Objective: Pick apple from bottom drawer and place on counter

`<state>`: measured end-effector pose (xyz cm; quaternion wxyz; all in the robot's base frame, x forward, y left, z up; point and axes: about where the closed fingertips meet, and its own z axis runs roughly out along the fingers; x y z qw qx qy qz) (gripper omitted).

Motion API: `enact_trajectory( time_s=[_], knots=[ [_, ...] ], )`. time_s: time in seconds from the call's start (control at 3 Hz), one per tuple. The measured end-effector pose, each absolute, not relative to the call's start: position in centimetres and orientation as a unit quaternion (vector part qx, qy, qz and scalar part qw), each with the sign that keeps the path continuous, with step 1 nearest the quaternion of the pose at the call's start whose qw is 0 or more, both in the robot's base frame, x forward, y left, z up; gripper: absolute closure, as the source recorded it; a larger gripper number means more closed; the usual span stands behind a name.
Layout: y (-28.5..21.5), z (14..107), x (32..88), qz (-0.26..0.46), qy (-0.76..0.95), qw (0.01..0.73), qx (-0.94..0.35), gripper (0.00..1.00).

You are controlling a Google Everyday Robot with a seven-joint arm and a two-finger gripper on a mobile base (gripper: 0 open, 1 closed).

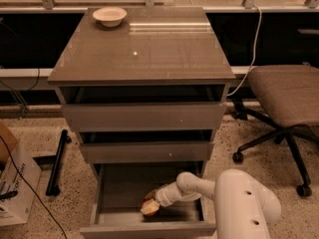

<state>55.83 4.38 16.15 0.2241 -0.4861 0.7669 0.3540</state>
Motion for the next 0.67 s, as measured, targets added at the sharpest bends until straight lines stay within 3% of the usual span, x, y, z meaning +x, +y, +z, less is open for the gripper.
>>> enact_trajectory(
  time_s=[0.67],
  knots=[
    [1.0,28.4,55.1,0.434,0.702,0.293,-0.483,1.00]
  ],
)
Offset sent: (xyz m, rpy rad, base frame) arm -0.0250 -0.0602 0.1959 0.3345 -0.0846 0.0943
